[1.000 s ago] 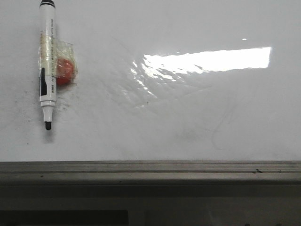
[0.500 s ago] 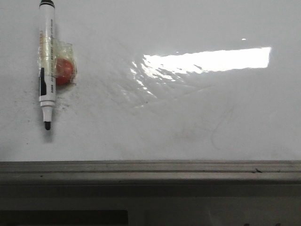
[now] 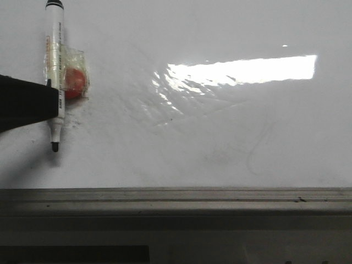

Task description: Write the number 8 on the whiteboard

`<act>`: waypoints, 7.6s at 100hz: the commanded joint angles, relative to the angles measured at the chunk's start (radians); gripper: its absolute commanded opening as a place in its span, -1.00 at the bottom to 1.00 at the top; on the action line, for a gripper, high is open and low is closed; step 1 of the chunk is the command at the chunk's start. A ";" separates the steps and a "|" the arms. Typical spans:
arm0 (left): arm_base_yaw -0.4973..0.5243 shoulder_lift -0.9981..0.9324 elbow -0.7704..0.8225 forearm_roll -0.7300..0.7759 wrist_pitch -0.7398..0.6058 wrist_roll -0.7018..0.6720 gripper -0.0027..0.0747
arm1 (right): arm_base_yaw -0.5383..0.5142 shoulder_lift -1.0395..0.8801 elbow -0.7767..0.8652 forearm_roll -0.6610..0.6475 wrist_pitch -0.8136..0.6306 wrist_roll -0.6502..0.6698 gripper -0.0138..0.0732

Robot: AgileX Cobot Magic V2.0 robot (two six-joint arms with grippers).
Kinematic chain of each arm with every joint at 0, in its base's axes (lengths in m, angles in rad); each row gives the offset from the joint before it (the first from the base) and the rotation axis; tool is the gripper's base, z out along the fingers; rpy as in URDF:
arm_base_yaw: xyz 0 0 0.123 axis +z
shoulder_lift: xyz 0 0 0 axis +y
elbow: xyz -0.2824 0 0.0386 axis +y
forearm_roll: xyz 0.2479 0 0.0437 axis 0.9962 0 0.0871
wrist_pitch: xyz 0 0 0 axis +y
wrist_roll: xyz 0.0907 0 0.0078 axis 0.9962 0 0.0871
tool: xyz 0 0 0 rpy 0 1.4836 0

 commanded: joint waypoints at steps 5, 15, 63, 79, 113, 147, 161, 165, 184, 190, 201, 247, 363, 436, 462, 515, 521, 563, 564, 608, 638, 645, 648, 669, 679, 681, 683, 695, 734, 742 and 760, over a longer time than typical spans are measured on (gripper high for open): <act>-0.009 0.065 -0.031 -0.020 -0.126 -0.044 0.08 | -0.001 0.021 -0.033 -0.001 -0.082 -0.006 -0.83; -0.009 0.105 -0.031 -0.021 -0.166 -0.044 0.08 | -0.001 0.021 -0.033 -0.001 -0.082 -0.006 -0.83; -0.004 0.174 -0.031 -0.048 -0.180 -0.045 -0.98 | 0.060 0.021 -0.033 0.001 -0.096 -0.006 -0.83; -0.004 0.174 -0.031 -0.014 -0.183 -0.043 -0.98 | 0.239 0.042 -0.033 -0.005 -0.112 -0.025 -0.83; -0.004 0.170 -0.155 0.392 -0.135 -0.043 -0.98 | 0.539 0.307 -0.124 -0.002 -0.187 -0.101 -0.82; -0.004 0.170 -0.220 0.796 -0.170 -0.043 -0.98 | 0.757 0.598 -0.348 0.022 -0.198 -0.112 0.32; -0.004 0.170 -0.220 0.796 -0.194 -0.043 -0.98 | 0.820 0.687 -0.403 0.040 -0.203 -0.112 0.32; -0.004 0.170 -0.220 0.796 -0.192 -0.043 -0.98 | 0.840 0.709 -0.415 0.040 -0.205 -0.112 0.32; -0.004 0.170 -0.220 0.796 -0.189 -0.043 -0.98 | 0.897 0.803 -0.446 0.070 -0.271 -0.110 0.32; -0.004 0.170 -0.220 0.796 -0.189 -0.043 -0.98 | 0.899 0.829 -0.457 0.069 -0.284 -0.110 0.32; -0.004 0.170 -0.220 0.797 -0.189 -0.043 -0.98 | 0.897 0.867 -0.470 0.069 -0.333 -0.110 0.24; -0.004 0.170 -0.220 0.797 -0.189 -0.056 -0.30 | 0.897 0.925 -0.483 0.083 -0.311 -0.110 -0.84; -0.006 -0.452 -0.160 0.673 0.348 -0.264 -0.17 | 0.601 1.029 -0.814 0.072 -0.089 0.024 -0.80; -0.006 -0.450 -0.160 0.646 0.306 -0.264 -0.17 | 0.695 1.098 -0.755 0.047 -0.090 0.071 -0.80; -0.006 -0.450 -0.160 0.641 0.306 -0.264 -0.17 | 0.611 1.032 -0.778 -0.023 -0.040 0.092 -0.80; -0.008 -0.450 -0.160 0.628 0.288 -0.265 -0.17 | 0.732 0.975 -0.778 -0.010 -0.128 0.094 -0.80; -0.008 -0.444 -0.160 0.600 0.254 -0.265 -0.17 | 0.765 0.962 -0.778 -0.010 -0.115 0.094 -0.80; -0.112 -0.151 -0.188 0.682 0.162 -0.266 -0.17 | 0.917 1.053 -0.740 0.002 -0.053 0.149 -0.80; -0.112 -0.142 -0.191 0.682 0.160 -0.266 -0.17 | 0.918 1.053 -0.740 0.002 -0.053 0.149 -0.80; -0.107 0.015 -0.229 0.584 0.087 -0.260 -0.27 | 0.937 1.053 -0.740 0.031 -0.051 0.165 -0.80; -0.107 0.015 -0.229 0.572 0.087 -0.258 -0.98 | 0.937 1.053 -0.740 0.043 -0.039 0.165 -0.80; -0.107 0.015 -0.229 0.572 0.087 -0.258 -0.98 | 0.937 1.053 -0.740 0.043 -0.038 0.165 -0.80; -0.107 0.015 -0.229 0.572 0.087 -0.258 -0.98 | 0.937 1.053 -0.740 0.043 -0.039 0.165 -0.80; -0.107 0.015 -0.229 0.567 0.089 -0.262 -0.98 | 0.937 1.053 -0.740 0.043 -0.037 0.144 -0.53; -0.107 0.013 -0.229 0.567 0.095 -0.269 -0.98 | 0.937 1.053 -0.740 0.036 -0.047 0.144 -0.11; -0.107 0.013 -0.229 0.567 0.095 -0.276 -0.98 | 0.935 1.053 -0.740 0.036 -0.049 0.144 -0.03; -0.107 0.013 -0.229 0.565 0.097 -0.294 -0.98 | 0.935 1.053 -0.740 0.036 -0.049 0.144 0.03; -0.107 -0.003 -0.229 0.510 0.165 -0.415 -0.98 | 0.935 1.053 -0.740 0.032 -0.021 0.144 0.16; -0.053 -0.010 -0.266 0.048 0.392 -0.446 -0.99 | 0.935 1.053 -0.740 0.032 0.031 0.146 0.16; -0.013 0.002 -0.266 0.046 0.392 -0.446 -0.99 | 0.935 1.053 -0.740 0.041 0.033 0.146 0.16; 0.049 0.009 -0.266 0.030 0.390 -0.446 -0.98 | 0.935 1.053 -0.740 0.050 0.081 0.146 0.16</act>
